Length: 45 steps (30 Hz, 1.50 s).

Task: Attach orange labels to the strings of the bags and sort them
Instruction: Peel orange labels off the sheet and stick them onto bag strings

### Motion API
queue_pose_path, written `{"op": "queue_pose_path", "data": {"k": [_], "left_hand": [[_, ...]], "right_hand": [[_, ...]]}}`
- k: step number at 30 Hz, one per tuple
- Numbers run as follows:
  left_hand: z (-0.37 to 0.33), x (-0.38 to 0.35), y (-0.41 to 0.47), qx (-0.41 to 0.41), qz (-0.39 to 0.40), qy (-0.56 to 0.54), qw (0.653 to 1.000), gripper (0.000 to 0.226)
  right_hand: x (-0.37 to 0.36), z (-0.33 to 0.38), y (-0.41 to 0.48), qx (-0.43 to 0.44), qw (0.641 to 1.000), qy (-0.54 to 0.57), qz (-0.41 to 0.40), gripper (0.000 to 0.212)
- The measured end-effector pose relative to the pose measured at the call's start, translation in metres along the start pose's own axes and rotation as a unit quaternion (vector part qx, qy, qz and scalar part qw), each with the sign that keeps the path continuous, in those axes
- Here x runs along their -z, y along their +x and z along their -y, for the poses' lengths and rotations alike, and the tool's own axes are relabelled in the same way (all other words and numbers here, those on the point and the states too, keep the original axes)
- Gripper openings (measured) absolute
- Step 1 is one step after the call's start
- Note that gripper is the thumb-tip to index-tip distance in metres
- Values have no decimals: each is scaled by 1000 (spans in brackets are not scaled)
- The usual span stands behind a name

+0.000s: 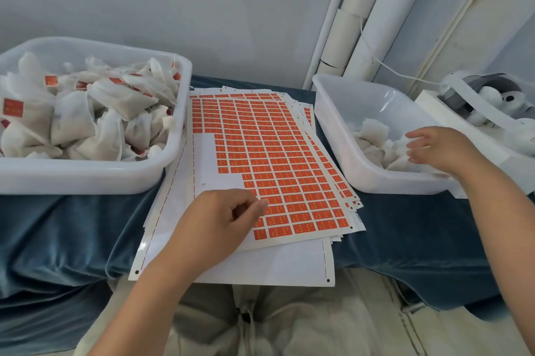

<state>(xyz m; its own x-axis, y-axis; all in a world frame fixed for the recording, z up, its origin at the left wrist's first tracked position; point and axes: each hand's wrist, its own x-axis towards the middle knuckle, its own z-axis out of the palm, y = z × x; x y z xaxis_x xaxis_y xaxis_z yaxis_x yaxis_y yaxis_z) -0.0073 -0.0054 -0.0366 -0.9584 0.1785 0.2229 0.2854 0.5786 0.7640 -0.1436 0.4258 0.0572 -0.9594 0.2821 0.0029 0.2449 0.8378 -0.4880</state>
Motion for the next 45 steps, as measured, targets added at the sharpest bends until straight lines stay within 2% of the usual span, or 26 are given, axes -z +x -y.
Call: {"op": "queue_pose_path", "data": {"k": [2, 3, 5, 8, 11, 13, 14, 17, 19, 20, 21, 23, 24, 25, 27, 29, 31, 33, 35, 40, 43, 45], "left_hand": [[1, -1, 0, -3, 0, 0, 1000, 43], [2, -1, 0, -4, 1, 1, 1000, 43], [1, -2, 0, -5, 4, 5, 1000, 43], [-3, -2, -2, 0, 11, -6, 1000, 42], [-10, -4, -3, -12, 3, -11, 1000, 37], [-17, -7, -5, -19, -24, -32, 999, 33], [-21, -9, -6, -16, -36, -48, 998, 40], [-33, -15, -10, 0, -42, -73, 996, 84], [-40, -17, -12, -2, -19, -85, 996, 98], [-41, -17, -13, -8, -3, -91, 996, 92], [-39, -18, -12, -13, 16, -98, 995, 75], [-34, -23, -11, -4, 27, -113, 993, 24], [-34, -22, -11, 8, 31, -133, 991, 8], [-33, -22, -10, 16, 29, -140, 990, 17], [-30, -21, -11, 31, 33, -152, 987, 30], [-35, -17, -11, 50, 31, -181, 982, 25], [-35, -15, -10, 43, 16, -216, 975, 27], [-34, -12, -11, 31, 3, -238, 971, 32], [-37, -8, -11, 38, -1, -250, 967, 30], [-38, -3, -12, 53, 11, -250, 967, 29], [-37, -3, -10, 45, 17, -244, 969, 36], [-37, -4, -10, 43, 24, -245, 968, 32]], "right_hand": [[4, 7, -6, 44, 998, -40, -30, 49], [7, 12, -9, 54, 997, -34, -49, 44], [13, 25, -19, 69, 993, 19, -96, 30], [18, 53, -41, 125, 970, 104, -179, 21], [14, 84, -73, 181, 945, 182, -201, 15], [3, 105, -95, 198, 944, 211, -157, 12], [-6, 113, -106, 201, 948, 210, -127, 14], [-44, 131, -141, 219, 960, 171, -31, 14], [-71, 138, -166, 234, 957, 163, 52, 11], [-82, 139, -176, 238, 947, 186, 106, 8], [-91, 141, -186, 232, 929, 234, 166, 5], [-99, 142, -197, 194, 878, 347, 266, 12], [-100, 141, -197, 181, 864, 380, 276, 18], [-99, 139, -196, 174, 862, 397, 262, 22], [-95, 136, -190, 172, 887, 388, 180, 23], [-91, 131, -184, 182, 925, 308, 125, 26], [-92, 128, -183, 216, 943, 192, 168, 31], [-99, 127, -185, 244, 939, 143, 195, 24], [-102, 128, -187, 256, 937, 152, 182, 13], [-107, 127, -186, 278, 935, 132, 176, 27], [-108, 123, -184, 241, 931, 188, 199, 34], [-111, 122, -182, 188, 922, 255, 225, 32]]}}
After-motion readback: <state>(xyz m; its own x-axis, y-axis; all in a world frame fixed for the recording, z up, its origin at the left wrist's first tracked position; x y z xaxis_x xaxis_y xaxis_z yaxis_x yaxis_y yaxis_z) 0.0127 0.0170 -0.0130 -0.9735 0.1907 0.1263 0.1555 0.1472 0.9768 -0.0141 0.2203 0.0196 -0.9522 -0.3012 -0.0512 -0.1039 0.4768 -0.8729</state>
